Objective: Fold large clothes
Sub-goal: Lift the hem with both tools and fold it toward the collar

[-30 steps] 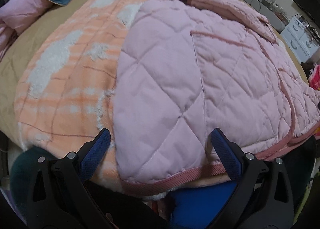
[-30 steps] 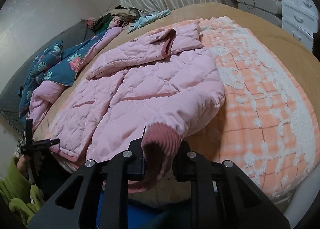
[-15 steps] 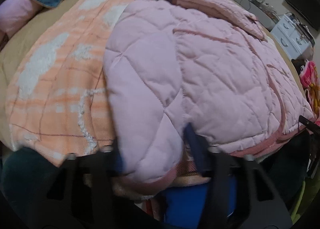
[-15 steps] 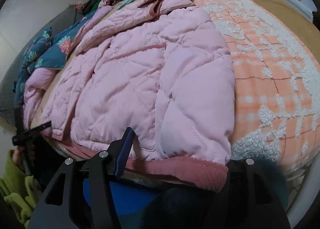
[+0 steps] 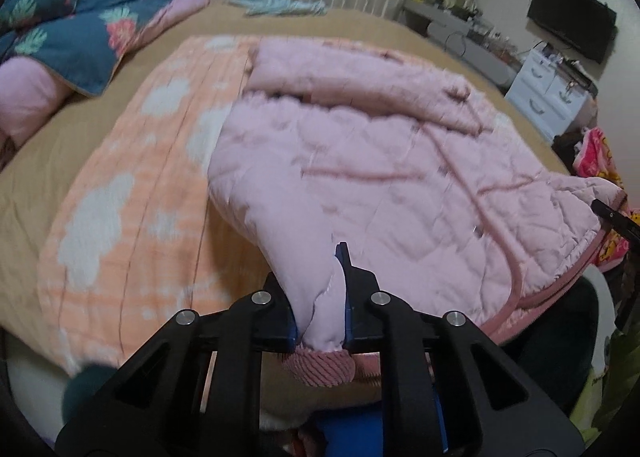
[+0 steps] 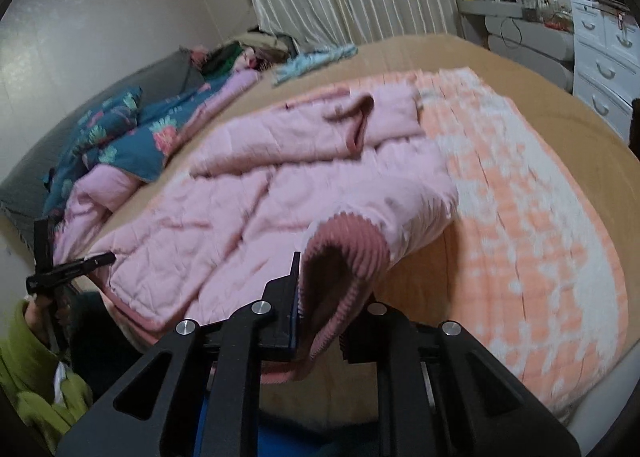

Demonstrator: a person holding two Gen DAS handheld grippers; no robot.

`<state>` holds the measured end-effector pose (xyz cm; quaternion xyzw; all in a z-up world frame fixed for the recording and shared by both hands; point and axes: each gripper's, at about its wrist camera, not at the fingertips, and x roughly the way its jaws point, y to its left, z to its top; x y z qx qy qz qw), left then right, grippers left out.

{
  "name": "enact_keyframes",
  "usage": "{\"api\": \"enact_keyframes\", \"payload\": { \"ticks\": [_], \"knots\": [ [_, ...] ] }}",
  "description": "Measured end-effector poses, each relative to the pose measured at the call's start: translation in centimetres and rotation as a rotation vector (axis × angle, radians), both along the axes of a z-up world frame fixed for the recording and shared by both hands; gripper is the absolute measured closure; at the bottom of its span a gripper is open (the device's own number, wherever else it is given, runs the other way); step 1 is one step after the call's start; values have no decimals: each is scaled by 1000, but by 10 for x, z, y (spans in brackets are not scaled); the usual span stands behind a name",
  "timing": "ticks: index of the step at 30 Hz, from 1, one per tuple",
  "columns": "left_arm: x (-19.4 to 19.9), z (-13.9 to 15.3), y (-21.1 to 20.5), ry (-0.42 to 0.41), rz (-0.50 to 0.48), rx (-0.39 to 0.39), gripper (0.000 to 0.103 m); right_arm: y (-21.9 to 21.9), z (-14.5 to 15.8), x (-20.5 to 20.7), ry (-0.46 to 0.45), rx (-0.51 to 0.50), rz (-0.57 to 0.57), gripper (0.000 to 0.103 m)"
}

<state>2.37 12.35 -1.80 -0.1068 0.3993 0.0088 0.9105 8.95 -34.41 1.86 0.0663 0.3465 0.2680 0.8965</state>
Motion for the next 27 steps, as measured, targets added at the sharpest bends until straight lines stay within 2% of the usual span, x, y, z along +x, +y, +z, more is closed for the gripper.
{"api": "enact_keyframes", "payload": {
  "ticks": [5, 15, 27],
  "knots": [
    [18, 24, 1, -61, 3, 8, 95, 5, 26, 17, -51, 17, -1, 90],
    [59, 61, 6, -146, 22, 7, 95, 8, 59, 61, -84, 46, -45, 90],
    [99, 88, 14, -193, 51, 20, 95, 7, 75, 92, -92, 71, -90, 90]
  ]
}}
